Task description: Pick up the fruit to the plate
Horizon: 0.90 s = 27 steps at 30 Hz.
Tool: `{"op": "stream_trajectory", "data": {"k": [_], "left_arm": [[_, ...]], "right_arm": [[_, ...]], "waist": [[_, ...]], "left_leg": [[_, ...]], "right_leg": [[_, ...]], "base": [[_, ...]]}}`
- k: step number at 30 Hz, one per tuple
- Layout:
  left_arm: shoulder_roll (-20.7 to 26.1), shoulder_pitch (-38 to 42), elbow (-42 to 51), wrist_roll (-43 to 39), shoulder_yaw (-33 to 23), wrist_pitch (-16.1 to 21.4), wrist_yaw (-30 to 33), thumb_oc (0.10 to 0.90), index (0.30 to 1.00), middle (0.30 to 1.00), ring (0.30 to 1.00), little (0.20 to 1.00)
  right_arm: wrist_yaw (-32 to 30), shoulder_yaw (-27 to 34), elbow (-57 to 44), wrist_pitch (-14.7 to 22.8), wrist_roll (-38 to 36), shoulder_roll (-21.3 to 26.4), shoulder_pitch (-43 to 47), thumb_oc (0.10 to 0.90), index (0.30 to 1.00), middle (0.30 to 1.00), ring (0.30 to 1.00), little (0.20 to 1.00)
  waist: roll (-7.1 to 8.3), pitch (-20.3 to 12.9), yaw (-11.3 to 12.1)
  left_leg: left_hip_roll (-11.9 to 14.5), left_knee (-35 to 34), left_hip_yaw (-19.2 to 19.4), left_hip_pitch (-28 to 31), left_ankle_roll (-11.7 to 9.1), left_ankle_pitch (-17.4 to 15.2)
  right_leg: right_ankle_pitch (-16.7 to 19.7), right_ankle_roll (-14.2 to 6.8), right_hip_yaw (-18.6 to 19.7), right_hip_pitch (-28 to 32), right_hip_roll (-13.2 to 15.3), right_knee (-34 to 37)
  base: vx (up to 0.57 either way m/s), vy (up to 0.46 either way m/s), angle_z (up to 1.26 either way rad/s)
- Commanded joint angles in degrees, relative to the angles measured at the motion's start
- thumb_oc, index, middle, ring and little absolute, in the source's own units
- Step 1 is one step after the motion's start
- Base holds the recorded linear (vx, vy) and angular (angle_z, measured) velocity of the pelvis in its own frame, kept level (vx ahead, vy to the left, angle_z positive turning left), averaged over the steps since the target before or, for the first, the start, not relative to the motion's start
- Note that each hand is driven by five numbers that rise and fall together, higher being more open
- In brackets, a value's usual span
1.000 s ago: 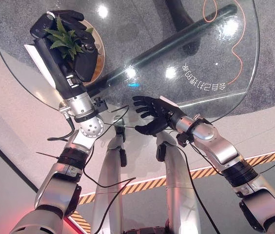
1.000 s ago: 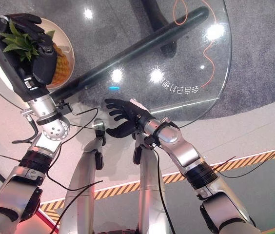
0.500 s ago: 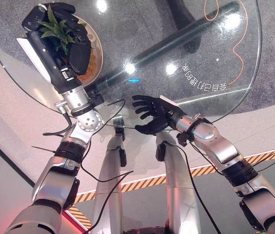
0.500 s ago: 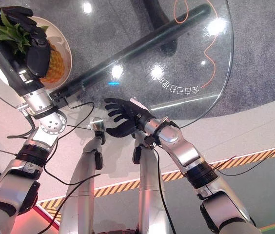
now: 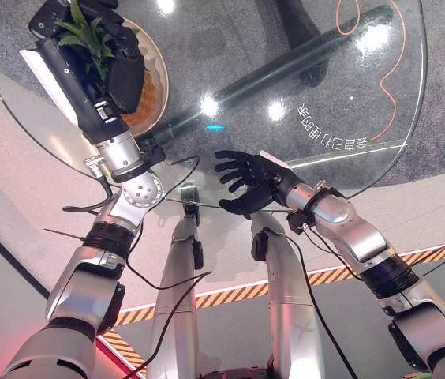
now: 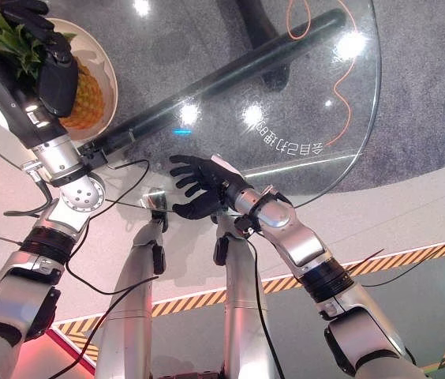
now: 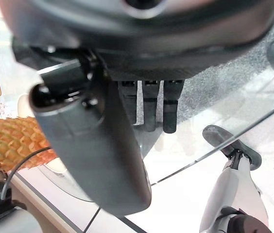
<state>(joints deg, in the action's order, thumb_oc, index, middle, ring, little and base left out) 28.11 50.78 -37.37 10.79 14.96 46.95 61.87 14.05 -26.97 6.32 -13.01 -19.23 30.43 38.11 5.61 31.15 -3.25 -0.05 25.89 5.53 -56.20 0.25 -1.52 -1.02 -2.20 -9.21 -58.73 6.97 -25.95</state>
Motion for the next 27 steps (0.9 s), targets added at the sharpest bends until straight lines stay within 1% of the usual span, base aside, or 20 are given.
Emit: {"op": "stream_trajectory", "data": {"k": [1,5,6,7,8,9,10,19,27], "left_arm": [[1.64,1.26,0.73,-2.19,-2.53,1.29,0.03,0.1,0.3,0.3,0.3,0.2],[1.61,1.26,-0.42,-3.76,-2.5,1.19,-0.86,0.1,0.3,0.3,0.3,0.2],[1.6,1.28,-0.7,-3.87,-2.51,1.31,-0.89,0.127,0.324,0.324,0.324,0.227],[1.52,1.36,-0.99,-3.98,-2.47,1.29,-0.91,0.309,0.479,0.479,0.479,0.409],[1.56,1.41,-1.2,-4.18,-2.49,1.3,-1.1,0.383,0.542,0.542,0.542,0.483],[1.64,1.44,-1.34,-4.34,-2.52,1.39,-1.36,0.476,0.622,0.622,0.622,0.576],[1.74,1.52,-1.56,-4.55,-2.52,1.51,-1.54,0.8,0.9,0.9,0.9,0.9],[1.91,1.8,-1.94,-3.94,-2.35,0.94,-0.16,0.8,0.9,0.9,0.9,0.9],[2.45,1.42,-1.98,-4.21,-2.82,0.74,-1.39,0.8,0.9,0.9,0.9,0.9]], "right_arm": [[0.58,-2.51,-1.75,1.5,-1.64,-0.14,-1.85,0.8,0.9,0.9,0.9,0.9],[0.45,-2.62,-1.03,2.11,-1.72,-0.14,-1.5,0.8,0.9,0.9,0.9,0.9],[0.42,-2.66,-0.87,2.28,-1.75,-0.15,-1.45,0.8,0.9,0.9,0.9,0.9],[0.45,-2.74,-0.55,2.65,-1.72,-0.27,-1.42,0.8,0.9,0.9,0.9,0.9],[0.58,-2.75,-0.4,2.86,-1.79,-0.24,-1.4,0.8,0.9,0.9,0.9,0.9],[0.69,-2.75,-0.37,2.91,-1.86,-0.16,-1.37,0.8,0.9,0.9,0.9,0.9],[0.85,-2.77,-0.33,2.92,-1.98,-0.09,-1.24,0.8,0.9,0.9,0.9,0.9],[1.3,-2.76,-0.26,3.37,-1.74,-0.23,-1.3,0.8,0.9,0.9,0.9,0.9],[1.7,-2.28,-0.24,3.4,-1.35,-0.8,-1.31,0.8,0.9,0.9,0.9,0.9]], "waist": [[-1.65,-1.36,0.91],[-1.32,-1.36,0.86],[-1.28,-1.36,0.86],[-1.22,-1.36,0.86],[-1.18,-1.36,0.86],[-1.16,-1.36,0.86],[-1.14,-1.36,0.85],[-1.37,-1.36,0.82],[-1.52,-1.36,1.08]], "left_leg": [[-5.47,-1.86,3.03,0.94,-0.82,0.64],[-5.39,-2.11,2.97,0.96,-0.92,0.75],[-5.4,-2.19,2.94,1.0,-0.91,0.77],[-5.37,-2.24,2.89,1.03,-0.93,0.78],[-5.36,-2.22,2.86,1.06,-0.95,0.77],[-5.35,-2.23,2.86,1.12,-0.98,0.79],[-5.36,-2.32,2.87,1.22,-1.01,0.85],[-5.3,-2.43,2.95,1.93,-0.88,0.76],[-4.96,-3.0,3.02,3.94,-0.77,0.58]], "right_leg": [[4.66,-2.45,-0.96,0.57,-5.42,0.02],[4.7,-2.47,-1.03,0.7,-5.61,0.29],[4.72,-2.46,-1.04,0.74,-5.63,0.36],[4.75,-2.5,-1.08,0.77,-5.6,0.38],[4.76,-2.54,-1.11,0.81,-5.56,0.36],[4.77,-2.55,-1.12,0.86,-5.54,0.37],[4.81,-2.56,-1.12,0.96,-5.57,0.46],[4.81,-2.67,-0.92,1.34,-5.46,0.21],[4.56,-2.92,-1.04,3.21,-5.02,0.2]], "base": [[0.0,0.0,0.0],[0.0,0.0,0.0],[0.0,0.0,0.0],[0.0,0.0,0.0],[0.0,0.0,0.0],[0.0,0.0,0.0],[0.0,0.0,0.0],[0.0,0.0,0.0],[0.0,-0.005,0.0]]}}
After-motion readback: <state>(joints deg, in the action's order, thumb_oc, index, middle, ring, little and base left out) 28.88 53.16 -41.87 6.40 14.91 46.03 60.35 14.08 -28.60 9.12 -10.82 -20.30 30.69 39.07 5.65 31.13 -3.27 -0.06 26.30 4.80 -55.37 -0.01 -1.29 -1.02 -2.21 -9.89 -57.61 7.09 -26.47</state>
